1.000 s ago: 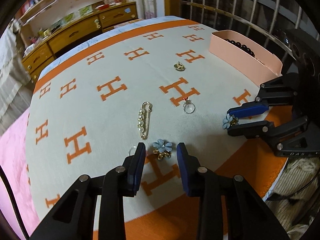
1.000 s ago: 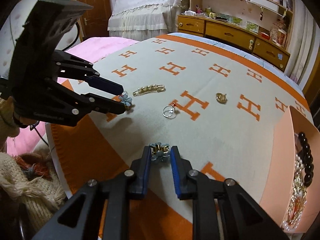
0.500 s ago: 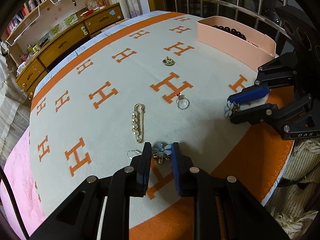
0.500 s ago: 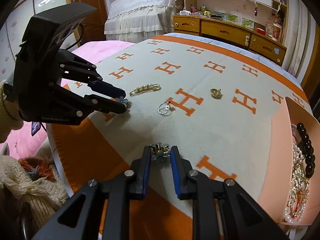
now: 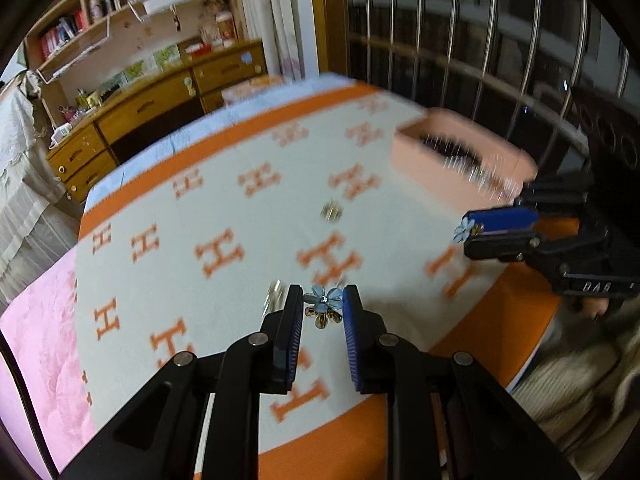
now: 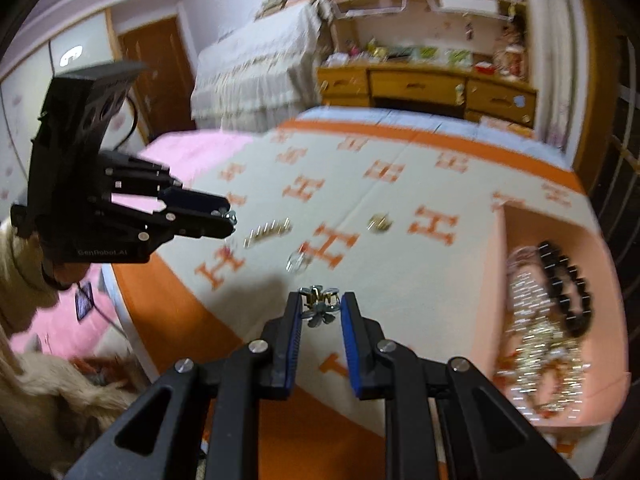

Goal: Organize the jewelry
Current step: 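Carry both blue flower earrings into the pink box and open both tools, then move both tools back to the safety-pin brooch and gold coin pendant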

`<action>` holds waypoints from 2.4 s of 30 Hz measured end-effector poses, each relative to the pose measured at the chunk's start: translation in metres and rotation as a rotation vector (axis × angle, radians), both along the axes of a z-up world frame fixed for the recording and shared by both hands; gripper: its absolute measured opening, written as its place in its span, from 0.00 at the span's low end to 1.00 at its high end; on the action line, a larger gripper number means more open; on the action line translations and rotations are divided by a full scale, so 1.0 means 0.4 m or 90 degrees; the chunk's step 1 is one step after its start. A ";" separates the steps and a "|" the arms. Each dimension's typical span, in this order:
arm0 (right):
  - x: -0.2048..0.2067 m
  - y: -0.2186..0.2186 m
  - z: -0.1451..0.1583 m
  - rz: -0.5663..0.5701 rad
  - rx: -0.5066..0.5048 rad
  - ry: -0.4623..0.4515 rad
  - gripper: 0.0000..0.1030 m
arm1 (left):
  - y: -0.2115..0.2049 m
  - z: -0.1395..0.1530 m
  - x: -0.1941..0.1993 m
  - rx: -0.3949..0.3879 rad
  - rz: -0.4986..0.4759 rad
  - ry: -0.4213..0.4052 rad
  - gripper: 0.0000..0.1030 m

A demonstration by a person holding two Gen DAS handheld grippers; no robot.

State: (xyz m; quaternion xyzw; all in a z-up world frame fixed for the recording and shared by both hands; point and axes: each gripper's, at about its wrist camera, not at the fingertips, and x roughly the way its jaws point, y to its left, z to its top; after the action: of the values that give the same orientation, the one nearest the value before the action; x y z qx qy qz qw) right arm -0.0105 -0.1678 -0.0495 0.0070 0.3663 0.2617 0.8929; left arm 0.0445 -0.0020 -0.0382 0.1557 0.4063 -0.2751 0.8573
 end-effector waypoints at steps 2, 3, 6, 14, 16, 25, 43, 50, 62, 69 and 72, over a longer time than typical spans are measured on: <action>-0.007 -0.038 0.039 -0.031 0.019 -0.024 0.19 | -0.030 0.043 -0.004 -0.023 -0.001 -0.019 0.17; -0.012 -0.061 0.064 -0.052 0.028 -0.040 0.19 | -0.049 0.067 -0.008 -0.035 -0.003 -0.031 0.17; -0.022 -0.114 0.118 -0.101 0.050 -0.070 0.19 | -0.103 0.132 -0.015 -0.056 -0.001 -0.065 0.17; -0.046 -0.245 0.236 -0.236 0.086 -0.128 0.19 | -0.233 0.239 0.025 -0.101 0.010 -0.073 0.17; -0.040 -0.278 0.241 -0.266 0.095 -0.123 0.19 | -0.273 0.246 0.036 -0.102 0.012 -0.077 0.17; 0.067 -0.352 0.139 -0.325 0.096 -0.001 0.19 | -0.434 0.148 0.143 -0.092 0.013 -0.007 0.17; 0.159 -0.383 -0.037 -0.363 0.035 0.116 0.29 | -0.599 -0.021 0.289 -0.093 0.004 0.134 0.18; 0.128 -0.374 -0.044 -0.350 0.024 0.124 0.29 | -0.624 -0.032 0.286 -0.092 -0.007 0.149 0.37; 0.096 -0.326 -0.023 -0.321 0.018 0.121 0.29 | -0.508 0.022 0.185 -0.093 0.051 0.049 0.74; 0.077 -0.264 -0.005 -0.289 0.018 0.114 0.29 | -0.350 0.051 0.120 -0.113 0.125 -0.015 0.74; 0.068 -0.232 0.010 -0.275 0.019 0.105 0.29 | -0.281 0.061 0.099 -0.124 0.144 -0.023 0.74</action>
State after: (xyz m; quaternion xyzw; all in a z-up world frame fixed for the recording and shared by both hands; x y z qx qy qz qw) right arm 0.0169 -0.2606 -0.0456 0.1196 0.4242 0.0679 0.8951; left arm 0.0840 -0.1144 -0.0139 0.0301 0.3768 -0.2121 0.9012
